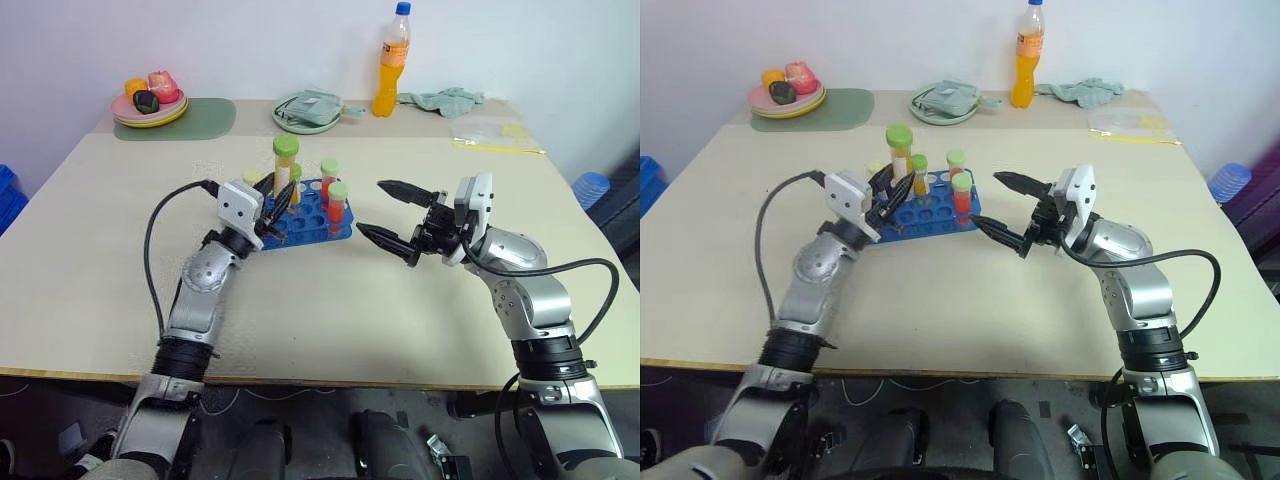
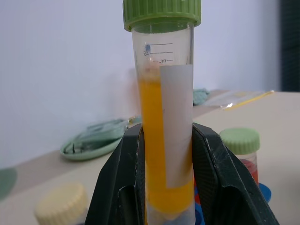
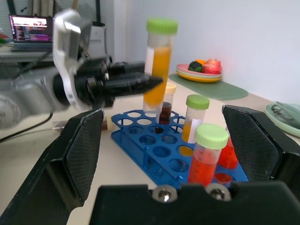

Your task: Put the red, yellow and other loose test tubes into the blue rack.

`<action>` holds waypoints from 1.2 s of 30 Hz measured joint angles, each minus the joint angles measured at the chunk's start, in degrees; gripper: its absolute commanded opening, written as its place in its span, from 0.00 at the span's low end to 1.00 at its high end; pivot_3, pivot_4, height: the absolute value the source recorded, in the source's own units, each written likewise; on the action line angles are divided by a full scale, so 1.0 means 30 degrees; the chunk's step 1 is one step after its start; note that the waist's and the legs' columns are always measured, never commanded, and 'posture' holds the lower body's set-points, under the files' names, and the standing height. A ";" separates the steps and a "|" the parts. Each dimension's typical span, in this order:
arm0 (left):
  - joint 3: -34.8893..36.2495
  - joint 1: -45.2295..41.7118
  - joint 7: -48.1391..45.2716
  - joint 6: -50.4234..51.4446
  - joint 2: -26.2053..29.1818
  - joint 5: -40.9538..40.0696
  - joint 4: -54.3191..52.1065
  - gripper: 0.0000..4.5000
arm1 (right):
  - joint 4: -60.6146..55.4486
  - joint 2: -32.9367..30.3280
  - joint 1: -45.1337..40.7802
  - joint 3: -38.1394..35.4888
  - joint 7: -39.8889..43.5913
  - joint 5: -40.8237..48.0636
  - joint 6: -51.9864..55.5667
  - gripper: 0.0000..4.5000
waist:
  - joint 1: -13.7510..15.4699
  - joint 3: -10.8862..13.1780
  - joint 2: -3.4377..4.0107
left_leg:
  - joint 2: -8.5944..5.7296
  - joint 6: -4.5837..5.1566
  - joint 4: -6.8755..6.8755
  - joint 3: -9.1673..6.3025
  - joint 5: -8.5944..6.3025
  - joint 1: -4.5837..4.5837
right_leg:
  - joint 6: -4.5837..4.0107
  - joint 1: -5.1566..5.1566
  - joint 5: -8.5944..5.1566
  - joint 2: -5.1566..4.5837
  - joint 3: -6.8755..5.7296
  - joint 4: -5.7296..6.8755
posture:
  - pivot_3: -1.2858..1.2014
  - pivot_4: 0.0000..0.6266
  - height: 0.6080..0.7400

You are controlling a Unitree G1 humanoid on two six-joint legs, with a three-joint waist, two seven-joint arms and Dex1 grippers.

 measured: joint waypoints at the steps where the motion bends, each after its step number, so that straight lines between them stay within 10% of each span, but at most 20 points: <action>1: 0.0047 -0.0016 0.0110 -0.0372 -0.0264 0.0087 0.0566 0.19 | 0.0002 0.0002 0.0000 -0.0050 -0.0092 -0.0019 0.0000 1.00 | 0.0021 0.0000 0.0000 | 0.0000 0.0000 0.0001 -0.0001 0.0000 -0.0003 | 0.0001 0.0000 0.0000 0.0000 0.0000 0.0000 | 0.52 0.24 1.00; 35: 0.0905 -0.2662 -0.0615 -0.5241 -0.2953 0.1655 1.0331 0.19 | -0.1320 -0.0883 0.1102 -0.1385 -0.1405 -0.0006 0.0799 1.00 | 0.0104 -0.0004 -0.0006 | -0.0010 0.0003 0.0006 -0.0014 0.0000 -0.0005 | 0.0014 0.0014 0.0007 0.0003 -0.0004 -0.0002 | 0.52 0.24 1.00; 36: 0.1113 -0.2659 -0.0842 -0.5049 -0.3060 0.1314 1.0320 0.30 | -0.1320 -0.0885 0.1103 -0.1385 -0.1418 -0.0007 0.0799 1.00 | 0.0098 -0.0004 -0.0005 | -0.0009 0.0003 0.0006 -0.0016 0.0000 -0.0002 | 0.0014 0.0014 0.0007 0.0005 -0.0004 0.0001 | 0.52 0.24 1.00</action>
